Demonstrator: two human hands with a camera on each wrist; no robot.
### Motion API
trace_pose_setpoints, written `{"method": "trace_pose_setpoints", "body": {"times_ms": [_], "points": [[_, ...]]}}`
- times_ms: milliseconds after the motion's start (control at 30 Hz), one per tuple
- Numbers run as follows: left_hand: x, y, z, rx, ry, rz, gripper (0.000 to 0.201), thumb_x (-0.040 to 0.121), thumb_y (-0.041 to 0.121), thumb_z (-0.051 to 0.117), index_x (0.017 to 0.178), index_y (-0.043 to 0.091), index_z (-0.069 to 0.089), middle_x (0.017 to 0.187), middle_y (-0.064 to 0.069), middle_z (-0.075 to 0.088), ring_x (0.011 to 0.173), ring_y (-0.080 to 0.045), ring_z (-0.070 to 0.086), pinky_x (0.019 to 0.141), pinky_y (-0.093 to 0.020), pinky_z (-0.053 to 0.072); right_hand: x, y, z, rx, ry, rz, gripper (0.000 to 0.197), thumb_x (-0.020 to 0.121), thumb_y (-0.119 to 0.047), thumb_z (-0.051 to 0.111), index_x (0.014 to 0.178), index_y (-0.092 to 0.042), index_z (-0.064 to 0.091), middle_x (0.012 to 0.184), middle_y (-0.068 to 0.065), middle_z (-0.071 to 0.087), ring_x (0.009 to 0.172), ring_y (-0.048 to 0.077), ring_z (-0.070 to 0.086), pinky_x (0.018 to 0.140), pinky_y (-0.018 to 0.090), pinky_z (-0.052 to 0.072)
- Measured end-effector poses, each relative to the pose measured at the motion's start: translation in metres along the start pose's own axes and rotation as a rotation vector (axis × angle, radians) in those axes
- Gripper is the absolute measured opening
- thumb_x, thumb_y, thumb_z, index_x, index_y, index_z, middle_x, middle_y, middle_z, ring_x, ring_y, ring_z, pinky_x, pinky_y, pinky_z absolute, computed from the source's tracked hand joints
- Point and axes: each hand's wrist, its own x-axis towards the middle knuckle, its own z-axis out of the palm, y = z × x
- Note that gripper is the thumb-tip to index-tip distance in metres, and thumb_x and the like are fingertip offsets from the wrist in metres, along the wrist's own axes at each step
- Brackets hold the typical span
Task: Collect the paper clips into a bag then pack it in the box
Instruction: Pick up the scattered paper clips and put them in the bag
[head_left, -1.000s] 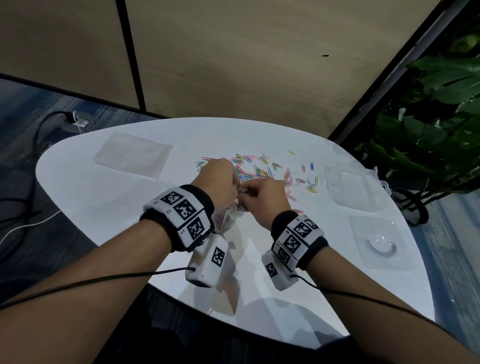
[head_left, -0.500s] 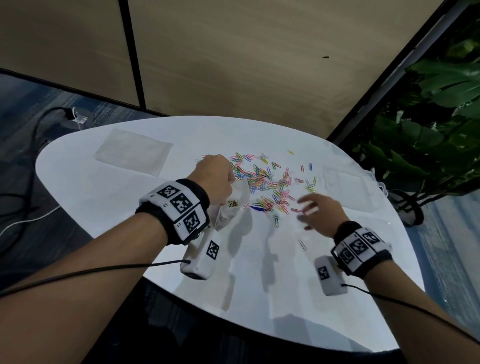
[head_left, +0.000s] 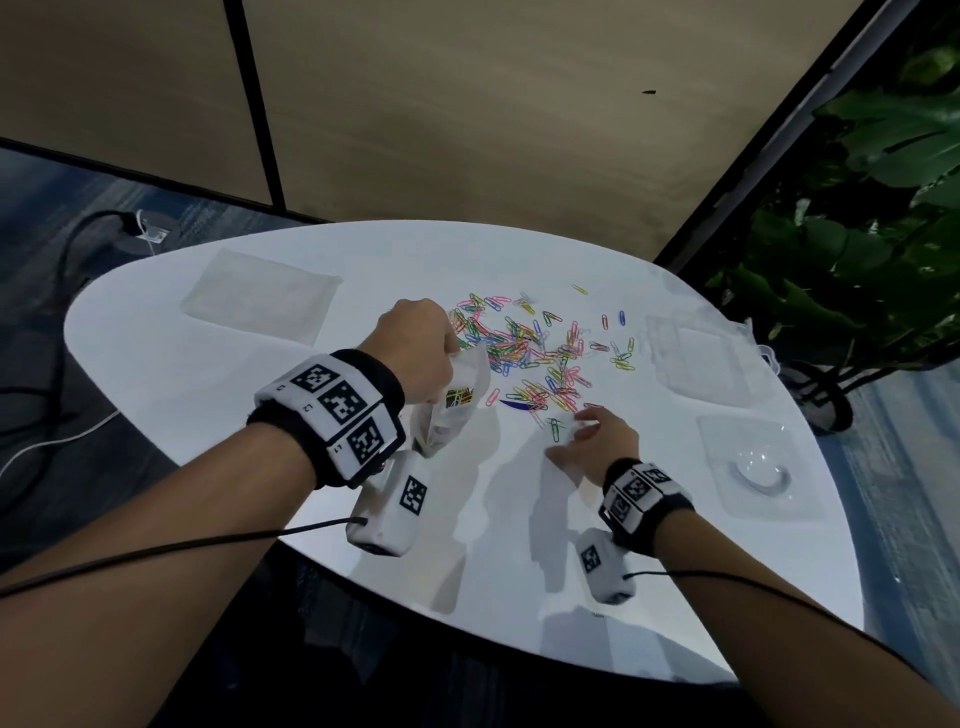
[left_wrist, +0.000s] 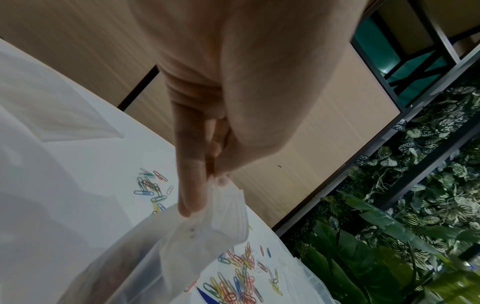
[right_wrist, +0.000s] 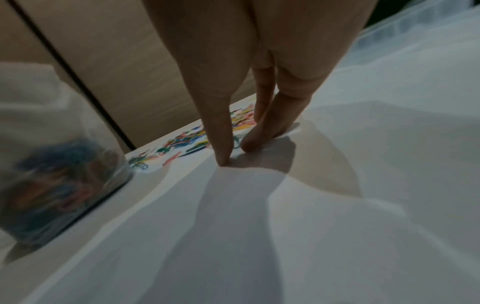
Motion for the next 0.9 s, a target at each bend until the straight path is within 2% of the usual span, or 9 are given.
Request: {"method": "trace_pose_setpoints", "body": {"times_ms": [100, 233, 333, 433, 500, 567, 633, 767, 900], "points": [[0.001, -0.005, -0.003, -0.020, 0.014, -0.020, 0.031, 0.088, -0.005, 0.049, 0.106, 0.006, 0.073, 0.087, -0.014, 0.076, 0.070, -0.026, 0.076, 0.076, -0.040, 0.064, 0.013, -0.024, 0.011, 0.013, 0.048, -0.047, 0.045, 0.071, -0.021, 0.082, 0.110, -0.018, 0.061, 0.086, -0.003, 0.066, 0.081, 0.012, 0.061, 0.073, 0.013, 0.042], [0.003, -0.009, -0.006, -0.033, 0.015, -0.023, 0.031, 0.087, -0.006, 0.050, 0.105, 0.006, 0.073, 0.092, -0.014, 0.075, 0.071, -0.028, 0.076, 0.075, -0.041, 0.064, 0.036, -0.039, 0.022, -0.089, 0.094, -0.178, 0.046, 0.073, -0.016, 0.078, 0.117, -0.016, 0.064, 0.109, 0.006, 0.065, 0.088, 0.018, 0.065, 0.078, 0.019, 0.047], [0.003, -0.010, -0.007, -0.034, 0.012, -0.021, 0.031, 0.088, -0.006, 0.051, 0.105, 0.007, 0.074, 0.095, -0.014, 0.074, 0.075, -0.029, 0.075, 0.076, -0.040, 0.064, 0.044, -0.043, 0.026, -0.321, 0.101, -0.287, 0.049, 0.081, -0.019, 0.073, 0.127, -0.025, 0.059, 0.130, 0.009, 0.044, 0.110, 0.028, 0.058, 0.094, 0.034, 0.051], [0.003, -0.011, -0.008, -0.028, 0.018, -0.013, 0.031, 0.088, -0.005, 0.052, 0.107, 0.007, 0.074, 0.098, -0.015, 0.074, 0.083, -0.031, 0.073, 0.081, -0.041, 0.062, 0.041, -0.044, 0.030, -0.589, 0.094, -0.380, 0.041, 0.092, -0.022, 0.058, 0.131, -0.035, 0.055, 0.142, 0.006, 0.036, 0.125, 0.031, 0.045, 0.096, 0.043, 0.050], [0.003, -0.011, -0.009, -0.024, 0.017, -0.008, 0.032, 0.088, -0.005, 0.051, 0.107, 0.006, 0.074, 0.097, -0.015, 0.074, 0.084, -0.031, 0.073, 0.082, -0.041, 0.062, 0.040, -0.045, 0.033, -0.653, 0.092, -0.491, 0.036, 0.095, -0.017, 0.054, 0.127, -0.030, 0.061, 0.134, 0.009, 0.049, 0.118, 0.032, 0.052, 0.091, 0.041, 0.053], [0.001, -0.011, -0.008, -0.020, 0.016, -0.004, 0.032, 0.087, -0.005, 0.051, 0.106, 0.006, 0.074, 0.094, -0.014, 0.075, 0.081, -0.030, 0.074, 0.079, -0.040, 0.063, 0.040, -0.047, 0.032, -0.684, 0.084, -0.594, 0.027, 0.094, -0.011, 0.054, 0.114, -0.018, 0.070, 0.108, 0.011, 0.062, 0.100, 0.030, 0.061, 0.083, 0.035, 0.054], [0.000, -0.011, -0.007, -0.013, 0.016, 0.004, 0.032, 0.088, -0.005, 0.051, 0.107, 0.006, 0.074, 0.098, -0.013, 0.074, 0.081, -0.030, 0.073, 0.079, -0.041, 0.063, 0.039, -0.051, 0.030, -0.717, 0.081, -0.599, 0.021, 0.092, -0.006, 0.055, 0.101, -0.010, 0.074, 0.095, 0.010, 0.065, 0.088, 0.027, 0.062, 0.075, 0.029, 0.051], [-0.002, -0.010, -0.005, -0.006, 0.019, 0.018, 0.031, 0.088, -0.004, 0.051, 0.106, 0.007, 0.074, 0.110, -0.013, 0.068, 0.090, -0.033, 0.071, 0.083, -0.042, 0.061, 0.041, -0.057, 0.018, -0.625, 0.053, -0.418, 0.018, 0.091, -0.010, 0.059, 0.093, -0.008, 0.077, 0.093, 0.010, 0.071, 0.084, 0.025, 0.068, 0.079, 0.029, 0.056], [-0.002, -0.005, -0.001, -0.003, 0.011, 0.025, 0.030, 0.090, 0.001, 0.050, 0.108, 0.009, 0.072, 0.109, -0.013, 0.070, 0.096, -0.033, 0.070, 0.090, -0.040, 0.058, 0.055, -0.049, -0.004, -0.230, 0.025, -0.185, 0.013, 0.083, -0.019, 0.071, 0.078, -0.010, 0.079, 0.078, 0.006, 0.077, 0.077, 0.020, 0.072, 0.075, 0.026, 0.058]]}}
